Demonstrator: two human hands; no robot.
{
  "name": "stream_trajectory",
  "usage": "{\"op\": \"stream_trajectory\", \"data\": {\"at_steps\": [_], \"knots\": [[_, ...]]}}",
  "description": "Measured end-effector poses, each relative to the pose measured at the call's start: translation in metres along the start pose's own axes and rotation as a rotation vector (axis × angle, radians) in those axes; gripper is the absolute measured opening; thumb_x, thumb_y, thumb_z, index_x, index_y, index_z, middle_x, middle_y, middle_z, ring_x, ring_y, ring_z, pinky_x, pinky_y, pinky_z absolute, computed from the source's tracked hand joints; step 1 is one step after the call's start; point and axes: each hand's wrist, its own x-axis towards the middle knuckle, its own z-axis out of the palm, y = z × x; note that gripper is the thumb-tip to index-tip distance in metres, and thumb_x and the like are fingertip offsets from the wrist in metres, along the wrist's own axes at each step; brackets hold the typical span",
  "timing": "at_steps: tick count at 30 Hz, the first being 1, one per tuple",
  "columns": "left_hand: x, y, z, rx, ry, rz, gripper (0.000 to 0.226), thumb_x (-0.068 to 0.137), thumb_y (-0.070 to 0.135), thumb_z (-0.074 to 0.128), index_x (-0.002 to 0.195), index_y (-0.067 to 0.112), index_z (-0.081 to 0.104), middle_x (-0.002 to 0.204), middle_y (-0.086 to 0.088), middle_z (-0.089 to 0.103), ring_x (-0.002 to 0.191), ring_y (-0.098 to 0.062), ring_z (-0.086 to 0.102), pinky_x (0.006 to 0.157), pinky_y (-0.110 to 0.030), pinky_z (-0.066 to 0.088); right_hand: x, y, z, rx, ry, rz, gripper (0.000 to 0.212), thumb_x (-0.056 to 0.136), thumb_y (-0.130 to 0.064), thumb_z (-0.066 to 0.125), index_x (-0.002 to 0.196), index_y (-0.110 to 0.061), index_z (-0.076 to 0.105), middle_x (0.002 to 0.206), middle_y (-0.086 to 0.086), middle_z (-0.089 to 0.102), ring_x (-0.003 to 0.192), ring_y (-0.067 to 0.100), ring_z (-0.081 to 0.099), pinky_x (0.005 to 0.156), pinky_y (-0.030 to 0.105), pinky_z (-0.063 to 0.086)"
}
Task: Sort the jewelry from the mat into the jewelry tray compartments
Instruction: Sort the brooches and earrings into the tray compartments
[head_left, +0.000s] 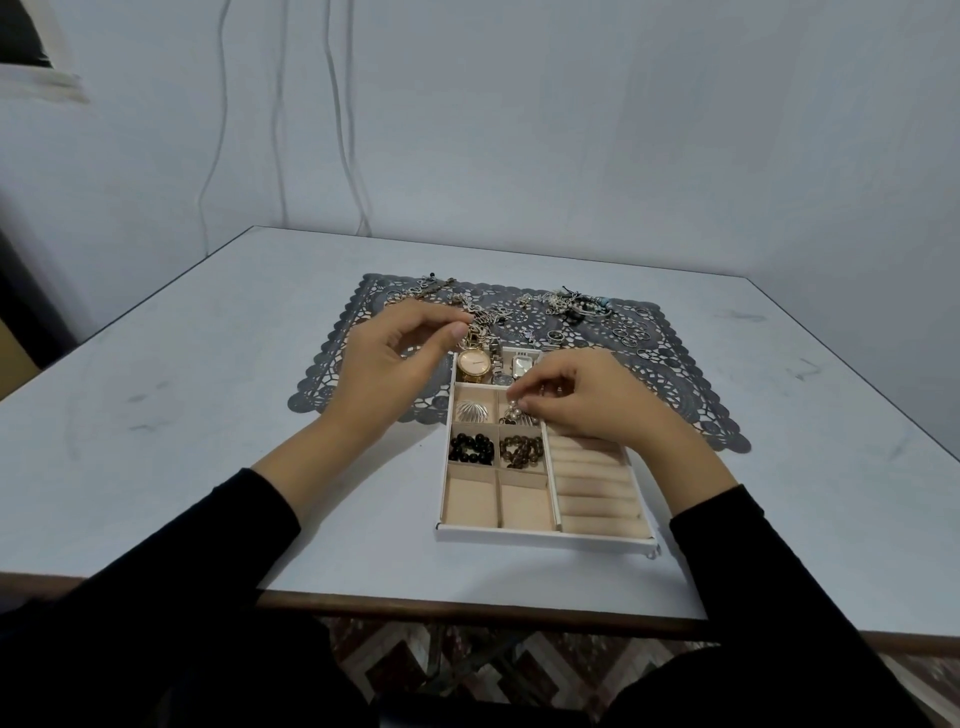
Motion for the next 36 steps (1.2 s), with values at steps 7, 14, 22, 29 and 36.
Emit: {"op": "stream_trajectory", "data": {"at_steps": [7, 14, 22, 29, 36], "knots": [[-0.001, 0.0, 0.001, 0.023, -0.015, 0.021, 0.013, 0.089, 0.013, 0.069, 0.101, 0.016, 0.072, 0.097, 0.0, 0.072, 0.087, -0.012, 0.069, 0.081, -0.023, 0.055, 0.0, 0.002, 0.0, 0.03, -0.005, 0.012, 0.01, 0.083, -0.019, 0.073, 0.09, -0.024, 0.077, 0.074, -0.009, 0.067, 0.059, 0.004, 0.057, 0.057, 0.021, 0.047], [-0.002, 0.001, -0.001, 0.016, -0.023, 0.001, 0.015, 0.088, 0.012, 0.069, 0.103, 0.012, 0.072, 0.096, 0.003, 0.072, 0.086, -0.007, 0.069, 0.08, -0.018, 0.053, -0.009, 0.012, -0.012, 0.333, 0.15, 0.099, 0.01, 0.088, -0.017, 0.067, 0.095, -0.02, 0.073, 0.076, 0.008, 0.071, 0.061, 0.02, 0.063, 0.057, 0.031, 0.054], [-0.003, -0.001, -0.002, 0.011, -0.105, -0.01, 0.014, 0.089, 0.012, 0.069, 0.102, 0.013, 0.073, 0.095, 0.0, 0.073, 0.087, -0.018, 0.07, 0.082, -0.03, 0.057, -0.017, 0.046, -0.02, -0.029, 0.5, 0.184, 0.025, 0.093, -0.018, 0.057, 0.117, -0.017, 0.065, 0.109, -0.001, 0.067, 0.094, 0.008, 0.057, 0.088, 0.023, 0.045], [-0.005, -0.001, 0.0, 0.046, -0.18, -0.013, 0.015, 0.088, 0.01, 0.069, 0.1, 0.017, 0.072, 0.092, 0.004, 0.073, 0.083, -0.011, 0.068, 0.077, -0.019, 0.053, -0.028, 0.072, -0.019, -0.266, 0.337, 0.282, 0.036, 0.096, -0.024, 0.051, 0.128, -0.008, 0.055, 0.123, 0.01, 0.061, 0.113, 0.026, 0.054, 0.086, 0.023, 0.035], [-0.006, -0.002, 0.001, 0.106, -0.297, -0.048, 0.022, 0.086, 0.01, 0.071, 0.091, 0.032, 0.071, 0.086, 0.018, 0.072, 0.084, -0.007, 0.068, 0.078, -0.018, 0.054, -0.025, 0.082, -0.015, -0.307, 0.298, 0.263, 0.027, 0.096, -0.025, 0.05, 0.113, -0.007, 0.061, 0.107, 0.009, 0.065, 0.1, 0.027, 0.057, 0.074, 0.025, 0.033]]}}
